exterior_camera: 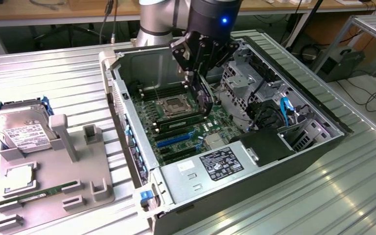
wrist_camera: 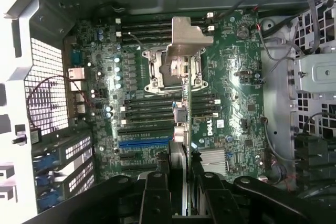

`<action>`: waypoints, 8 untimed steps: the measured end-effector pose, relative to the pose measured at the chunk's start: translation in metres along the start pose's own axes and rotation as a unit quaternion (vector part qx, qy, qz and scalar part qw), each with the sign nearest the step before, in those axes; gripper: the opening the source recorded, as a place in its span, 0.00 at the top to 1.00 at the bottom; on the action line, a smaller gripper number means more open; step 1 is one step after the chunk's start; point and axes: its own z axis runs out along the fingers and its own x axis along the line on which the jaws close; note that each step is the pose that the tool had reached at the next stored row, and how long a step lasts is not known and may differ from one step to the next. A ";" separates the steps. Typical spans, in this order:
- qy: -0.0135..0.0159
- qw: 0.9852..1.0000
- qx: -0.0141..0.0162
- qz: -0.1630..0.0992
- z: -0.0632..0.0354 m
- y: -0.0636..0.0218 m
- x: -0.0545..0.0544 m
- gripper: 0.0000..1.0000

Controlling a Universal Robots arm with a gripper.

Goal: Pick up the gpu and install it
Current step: 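Pick up the gpu and move the gpu toward the slot, then insert the gpu into the slot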

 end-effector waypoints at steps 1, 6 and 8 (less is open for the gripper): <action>0.000 1.000 0.000 0.000 0.0004 0.0003 -0.001 0.74; 0.000 1.000 0.000 0.000 0.0108 0.0074 -0.013 0.74; 0.000 1.000 0.000 0.000 0.0157 0.0114 -0.018 0.74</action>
